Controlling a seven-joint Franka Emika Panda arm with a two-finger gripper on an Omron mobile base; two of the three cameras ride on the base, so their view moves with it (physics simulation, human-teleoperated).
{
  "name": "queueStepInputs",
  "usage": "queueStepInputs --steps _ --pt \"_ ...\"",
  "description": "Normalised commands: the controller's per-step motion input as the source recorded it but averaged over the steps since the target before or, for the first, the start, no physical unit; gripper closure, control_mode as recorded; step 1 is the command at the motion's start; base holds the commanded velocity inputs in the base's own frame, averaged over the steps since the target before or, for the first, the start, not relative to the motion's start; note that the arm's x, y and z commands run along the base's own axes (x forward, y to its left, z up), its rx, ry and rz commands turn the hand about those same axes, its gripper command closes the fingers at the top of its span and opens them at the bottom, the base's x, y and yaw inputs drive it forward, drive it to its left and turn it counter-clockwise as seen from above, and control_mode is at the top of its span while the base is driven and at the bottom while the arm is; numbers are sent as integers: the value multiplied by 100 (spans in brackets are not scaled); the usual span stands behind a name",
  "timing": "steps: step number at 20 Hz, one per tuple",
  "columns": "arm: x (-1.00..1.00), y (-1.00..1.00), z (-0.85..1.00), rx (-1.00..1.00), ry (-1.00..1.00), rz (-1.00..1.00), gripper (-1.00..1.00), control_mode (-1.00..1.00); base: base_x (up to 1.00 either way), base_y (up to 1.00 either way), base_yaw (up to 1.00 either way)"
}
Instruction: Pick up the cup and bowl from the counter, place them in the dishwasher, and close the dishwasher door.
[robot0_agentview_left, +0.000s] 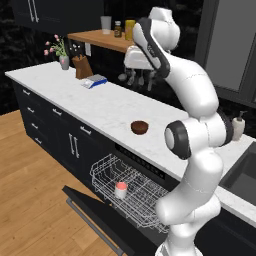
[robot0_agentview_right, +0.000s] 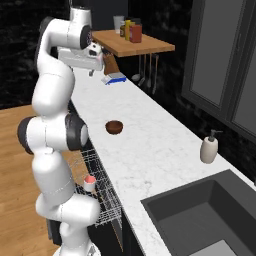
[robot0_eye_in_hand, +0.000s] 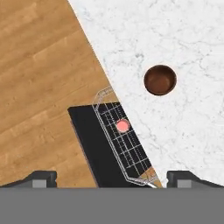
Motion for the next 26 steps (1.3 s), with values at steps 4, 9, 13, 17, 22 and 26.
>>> queueStepInputs --steps 4,9,13,17,22,26 --pt "-14 0 -98 -35 0 0 -100 -100 0 0 0" --pt "-16 -4 -93 -25 0 0 -100 -100 0 0 0" --pt "-10 -18 -83 -7 0 1 -100 -100 0 0 0" --pt "0 -14 -59 0 0 5 -100 -100 0 0 0" --pt "13 -1 -59 0 0 11 -100 -100 0 0 0" --pt "41 0 -63 0 2 13 -100 -100 0 0 0"
